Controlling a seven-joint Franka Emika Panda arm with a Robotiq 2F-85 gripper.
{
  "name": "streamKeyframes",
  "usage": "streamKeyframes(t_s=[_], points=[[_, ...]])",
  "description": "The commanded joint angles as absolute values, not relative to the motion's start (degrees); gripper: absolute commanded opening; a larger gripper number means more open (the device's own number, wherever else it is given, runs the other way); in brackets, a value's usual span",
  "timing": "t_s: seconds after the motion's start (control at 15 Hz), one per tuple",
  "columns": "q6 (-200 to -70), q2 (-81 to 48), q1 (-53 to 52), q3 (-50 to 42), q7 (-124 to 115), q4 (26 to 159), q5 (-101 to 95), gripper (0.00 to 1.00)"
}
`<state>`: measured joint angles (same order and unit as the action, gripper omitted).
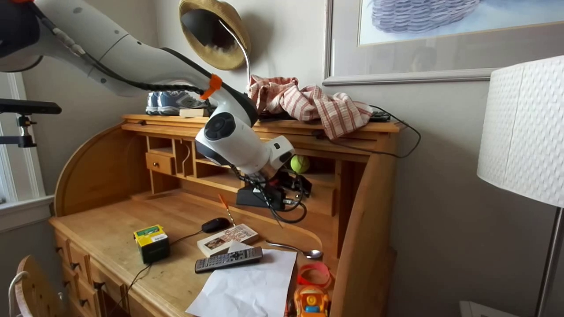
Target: Remove the crayon box from the drawer and move it to the left
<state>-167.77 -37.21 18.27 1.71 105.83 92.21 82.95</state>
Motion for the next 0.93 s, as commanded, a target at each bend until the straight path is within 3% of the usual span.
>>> streamKeyframes(t_s=[0.0,0.2,0.47,0.87], points=[[-168.37,-41.46,17.02,0.16,101.56,88.37,79.69,1.0],[-168.79,-41.02,17.43,-0.38,99.83,89.59,79.94,1.0],[-166.63,-31.29,18.86,0.77,101.84,102.48,83.65,1.0],[-157.2,-21.31,12.78,-10.3,81.46,121.15,58.12,1.0]])
